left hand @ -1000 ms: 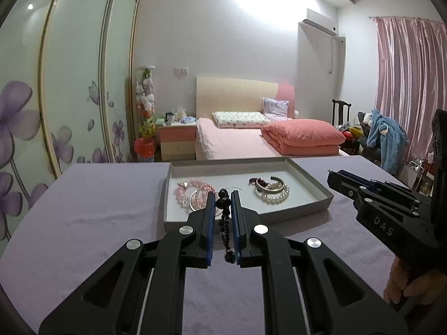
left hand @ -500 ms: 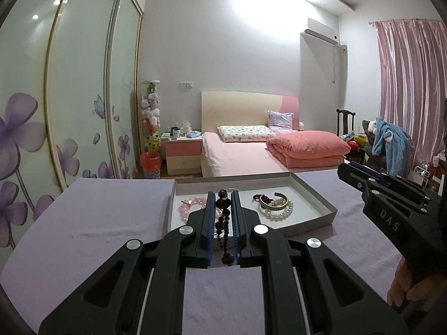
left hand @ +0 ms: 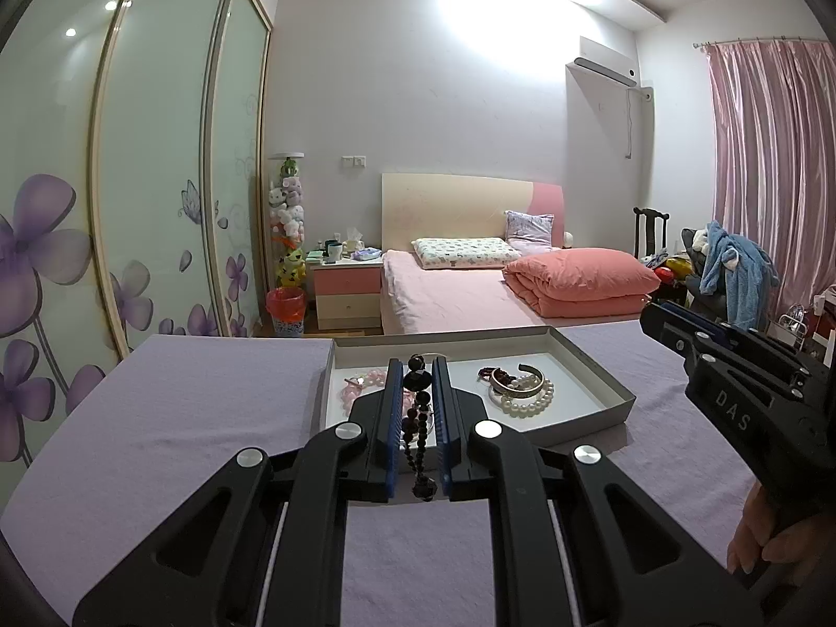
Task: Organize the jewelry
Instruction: 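Carry the black bead bracelet with the left tool while the right tool carries the earring to the tray, then open both tools over the tray and withdraw them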
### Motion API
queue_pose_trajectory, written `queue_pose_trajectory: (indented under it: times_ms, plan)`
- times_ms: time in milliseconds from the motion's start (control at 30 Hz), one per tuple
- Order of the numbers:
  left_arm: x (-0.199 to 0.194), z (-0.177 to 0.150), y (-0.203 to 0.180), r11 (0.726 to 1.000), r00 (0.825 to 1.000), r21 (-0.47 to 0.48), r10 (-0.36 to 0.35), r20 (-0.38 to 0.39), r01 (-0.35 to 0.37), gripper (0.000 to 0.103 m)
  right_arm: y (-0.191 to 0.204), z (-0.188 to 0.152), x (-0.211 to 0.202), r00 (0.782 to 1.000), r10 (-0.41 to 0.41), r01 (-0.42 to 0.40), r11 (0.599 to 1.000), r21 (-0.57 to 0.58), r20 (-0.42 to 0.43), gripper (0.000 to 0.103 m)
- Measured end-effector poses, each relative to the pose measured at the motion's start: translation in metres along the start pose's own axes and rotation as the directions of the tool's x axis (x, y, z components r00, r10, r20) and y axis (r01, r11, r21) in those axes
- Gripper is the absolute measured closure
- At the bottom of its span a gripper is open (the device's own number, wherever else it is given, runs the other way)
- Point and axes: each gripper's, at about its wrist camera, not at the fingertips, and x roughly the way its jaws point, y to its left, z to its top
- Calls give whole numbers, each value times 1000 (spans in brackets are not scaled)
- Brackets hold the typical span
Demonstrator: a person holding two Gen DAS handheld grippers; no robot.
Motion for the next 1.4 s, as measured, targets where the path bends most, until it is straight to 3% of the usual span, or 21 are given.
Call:
queue_pose_trajectory:
  times_ms: [433,767,1133,1200,1300,1400]
  plan:
    - [23,12,5,999,1000,-26,-23,-10,22,91,-7,16,30,1000,-16,16,1000,7,6,89]
    - [81,17,8,996,995,-64,-63,-79,58,91,-20,15,118,986,39,-26,996,81,-162,90]
    - [132,1,3,995,977,-69,-78,-199,66,91,-16,-5,192,939,74,-37,993,113,-336,89]
    - [138,-1,3,994,971,-78,-87,-221,71,91,-18,-9,198,931,85,-44,992,122,-355,88]
    - [141,0,8,991,967,-107,-101,-235,78,90,-22,-10,200,927,92,-48,990,130,-362,73]
    - [140,1,18,988,964,-134,-106,-242,75,88,-30,-11,194,928,94,-44,989,144,-361,72]
